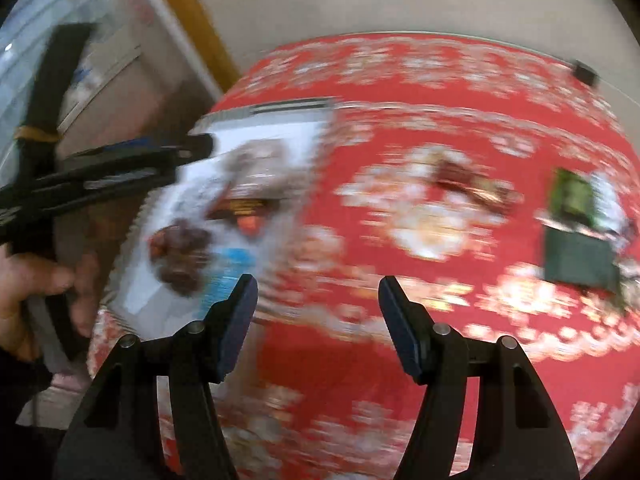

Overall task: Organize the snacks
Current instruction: 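Open both grippers to drop the packets into the white box, then grasp the dark green packet with the left gripper while the right grasps the clear bread packet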

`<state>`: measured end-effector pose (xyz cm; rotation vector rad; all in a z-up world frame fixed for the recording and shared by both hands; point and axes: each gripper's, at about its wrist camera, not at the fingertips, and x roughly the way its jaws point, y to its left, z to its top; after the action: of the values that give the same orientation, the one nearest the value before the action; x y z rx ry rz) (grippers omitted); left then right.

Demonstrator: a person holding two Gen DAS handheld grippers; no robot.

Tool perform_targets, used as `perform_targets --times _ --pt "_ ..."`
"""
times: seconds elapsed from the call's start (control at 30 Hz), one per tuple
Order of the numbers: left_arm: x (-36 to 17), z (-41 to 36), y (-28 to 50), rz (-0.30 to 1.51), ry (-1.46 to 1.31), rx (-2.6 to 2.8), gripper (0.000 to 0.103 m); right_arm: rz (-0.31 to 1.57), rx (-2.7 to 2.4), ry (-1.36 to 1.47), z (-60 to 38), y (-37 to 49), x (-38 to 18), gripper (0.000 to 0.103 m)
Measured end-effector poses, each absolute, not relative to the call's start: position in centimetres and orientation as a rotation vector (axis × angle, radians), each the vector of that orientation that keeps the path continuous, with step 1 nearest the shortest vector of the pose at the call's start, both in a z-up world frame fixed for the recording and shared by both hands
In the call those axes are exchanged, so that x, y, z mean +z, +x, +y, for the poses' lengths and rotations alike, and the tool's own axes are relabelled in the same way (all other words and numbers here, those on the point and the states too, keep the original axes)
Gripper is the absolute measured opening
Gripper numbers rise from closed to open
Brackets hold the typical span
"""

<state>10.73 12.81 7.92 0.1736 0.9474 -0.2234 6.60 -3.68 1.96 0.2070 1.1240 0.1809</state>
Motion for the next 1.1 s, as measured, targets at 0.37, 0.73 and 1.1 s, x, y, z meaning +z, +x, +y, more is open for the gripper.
perform_targets --times 0.37,0.73,1.1 --pt "3.0 -2.8 4.7 1.126 0.246 -0.493 0.095 1.061 -0.134 0.183 -26.1 2.8 2.1 0.064" --pt "1.8 -9.0 3.1 1.137 0.324 -0.540 0.095 1.205 -0.074 0.190 -30.3 5.7 -2.5 0.064" --pt "1.3 -15.1 6.6 1.058 0.382 -0.815 0.095 1.186 -0.052 0.177 -30.5 5.1 -2.3 0.053"
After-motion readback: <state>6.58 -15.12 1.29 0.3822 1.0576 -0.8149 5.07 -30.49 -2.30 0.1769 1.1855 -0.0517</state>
